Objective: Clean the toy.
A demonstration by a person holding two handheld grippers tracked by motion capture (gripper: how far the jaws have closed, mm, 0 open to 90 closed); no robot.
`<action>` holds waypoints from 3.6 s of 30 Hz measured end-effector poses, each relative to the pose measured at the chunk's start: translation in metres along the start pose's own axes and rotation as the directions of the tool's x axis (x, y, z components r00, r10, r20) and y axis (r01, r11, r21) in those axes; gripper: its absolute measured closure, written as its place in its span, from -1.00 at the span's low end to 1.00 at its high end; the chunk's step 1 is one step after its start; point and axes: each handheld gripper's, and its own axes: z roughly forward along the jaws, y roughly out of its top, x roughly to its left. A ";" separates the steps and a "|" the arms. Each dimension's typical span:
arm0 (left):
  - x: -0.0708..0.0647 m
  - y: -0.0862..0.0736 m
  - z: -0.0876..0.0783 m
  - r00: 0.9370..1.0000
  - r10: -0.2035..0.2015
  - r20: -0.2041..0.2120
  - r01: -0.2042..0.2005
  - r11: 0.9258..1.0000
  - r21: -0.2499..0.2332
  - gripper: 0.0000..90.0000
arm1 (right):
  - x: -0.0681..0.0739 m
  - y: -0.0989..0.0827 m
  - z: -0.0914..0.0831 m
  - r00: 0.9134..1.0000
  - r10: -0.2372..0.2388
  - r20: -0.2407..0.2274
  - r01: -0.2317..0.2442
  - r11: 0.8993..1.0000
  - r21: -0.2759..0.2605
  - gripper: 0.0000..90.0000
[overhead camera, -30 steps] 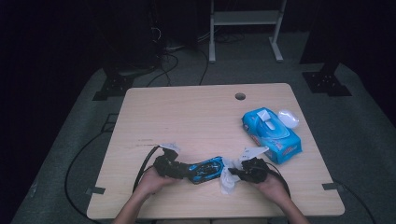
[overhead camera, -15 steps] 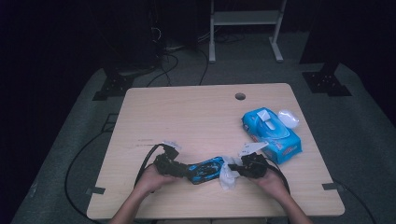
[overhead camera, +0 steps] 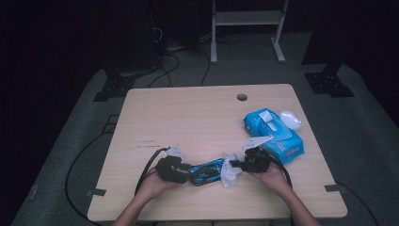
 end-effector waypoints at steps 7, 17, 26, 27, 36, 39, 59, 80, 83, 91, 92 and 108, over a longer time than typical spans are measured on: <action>0.013 0.002 0.001 0.985 -0.153 0.082 0.147 0.987 0.071 0.07 | -0.003 0.007 0.009 1.000 -0.010 -0.028 0.011 1.000 0.024 0.75; 0.009 0.005 0.000 0.989 -0.127 0.072 0.121 0.989 0.080 0.26 | -0.006 0.005 0.010 0.999 -0.009 -0.038 0.010 1.000 0.019 0.70; -0.006 -0.003 -0.003 1.000 0.020 0.022 -0.020 1.000 -0.020 0.29 | -0.017 0.003 0.008 0.992 0.057 -0.112 -0.053 0.998 0.030 0.27; -0.008 -0.003 -0.004 0.999 0.044 0.011 -0.044 0.999 -0.023 0.30 | -0.020 0.002 0.007 0.986 0.081 -0.143 -0.076 0.996 0.039 0.17; -0.027 -0.012 -0.008 0.962 0.258 -0.090 -0.264 0.962 -0.067 0.29 | -0.023 -0.003 0.011 0.942 0.150 -0.301 -0.134 0.988 0.074 0.02; -0.029 -0.013 -0.009 0.955 0.278 -0.102 -0.285 0.956 -0.071 0.29 | -0.021 -0.004 0.013 0.932 0.154 -0.327 -0.133 0.988 0.084 0.03; 0.003 -0.005 0.010 0.975 0.093 0.200 -0.090 0.996 -0.026 -0.17 | 0.005 -0.001 -0.005 0.949 -0.085 -0.304 0.068 0.996 -0.064 0.32; -0.015 0.013 0.022 0.954 0.297 -0.032 -0.299 0.953 -0.049 0.06 | 0.008 0.006 -0.016 0.988 -0.155 -0.024 0.155 0.988 -0.005 0.16; -0.015 0.011 0.022 0.960 0.280 -0.011 -0.280 0.959 -0.050 0.00 | 0.012 0.005 -0.018 0.986 -0.167 -0.011 0.167 0.986 0.003 0.15; -0.017 0.011 0.017 0.964 0.265 0.029 -0.260 0.959 -0.112 0.16 | 0.014 0.001 -0.042 0.991 -0.131 0.027 0.132 0.990 -0.058 0.39; -0.017 0.011 0.017 0.964 0.265 0.029 -0.260 0.959 -0.112 0.21 | 0.014 0.001 -0.042 0.991 -0.131 0.027 0.132 0.990 -0.058 0.39; -0.030 0.010 0.022 0.976 0.216 0.018 -0.211 0.966 -0.151 0.28 | 0.072 0.016 -0.003 0.945 -0.233 0.231 0.262 0.960 -0.103 0.82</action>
